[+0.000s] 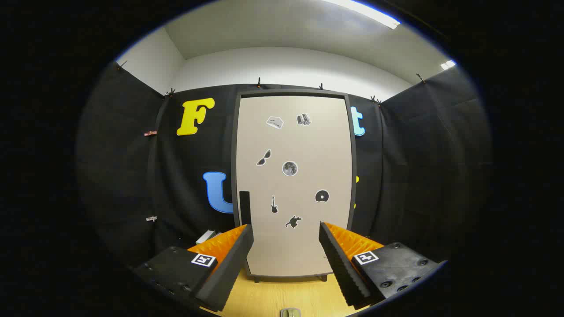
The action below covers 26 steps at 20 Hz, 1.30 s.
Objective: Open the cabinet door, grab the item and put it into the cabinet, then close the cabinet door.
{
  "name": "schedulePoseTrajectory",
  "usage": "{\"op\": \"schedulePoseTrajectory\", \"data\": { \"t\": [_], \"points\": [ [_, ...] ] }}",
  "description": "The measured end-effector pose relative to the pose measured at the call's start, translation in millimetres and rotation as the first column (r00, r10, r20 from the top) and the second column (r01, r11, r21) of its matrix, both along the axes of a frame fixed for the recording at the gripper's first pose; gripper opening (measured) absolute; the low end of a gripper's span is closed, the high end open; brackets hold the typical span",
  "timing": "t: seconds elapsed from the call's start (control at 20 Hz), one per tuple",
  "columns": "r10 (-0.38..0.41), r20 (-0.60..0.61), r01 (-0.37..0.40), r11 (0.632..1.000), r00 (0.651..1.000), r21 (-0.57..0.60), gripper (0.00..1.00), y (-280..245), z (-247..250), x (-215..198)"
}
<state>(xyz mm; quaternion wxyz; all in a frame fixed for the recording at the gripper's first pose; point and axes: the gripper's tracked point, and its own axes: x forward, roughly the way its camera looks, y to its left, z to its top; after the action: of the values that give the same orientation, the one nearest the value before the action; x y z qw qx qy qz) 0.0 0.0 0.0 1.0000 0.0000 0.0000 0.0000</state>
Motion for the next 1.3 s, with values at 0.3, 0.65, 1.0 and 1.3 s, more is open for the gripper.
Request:
{"op": "schedulePoseTrajectory", "data": {
  "t": [0.3, 0.65, 1.0, 1.3],
  "points": [
    [-0.012, -0.001, 0.012, 1.000, 1.000, -0.007, 0.97, 4, -1, 2],
    [-0.029, -0.004, 0.029, 0.999, 1.000, -0.019, 0.97, 7, 0, 1],
    [-0.046, 0.008, 0.046, 0.999, 0.999, -0.014, 0.97, 7, 3, 0],
    [-0.041, -0.033, 0.040, 0.999, 0.999, -0.014, 0.97, 18, -12, 11]
  ]
}}
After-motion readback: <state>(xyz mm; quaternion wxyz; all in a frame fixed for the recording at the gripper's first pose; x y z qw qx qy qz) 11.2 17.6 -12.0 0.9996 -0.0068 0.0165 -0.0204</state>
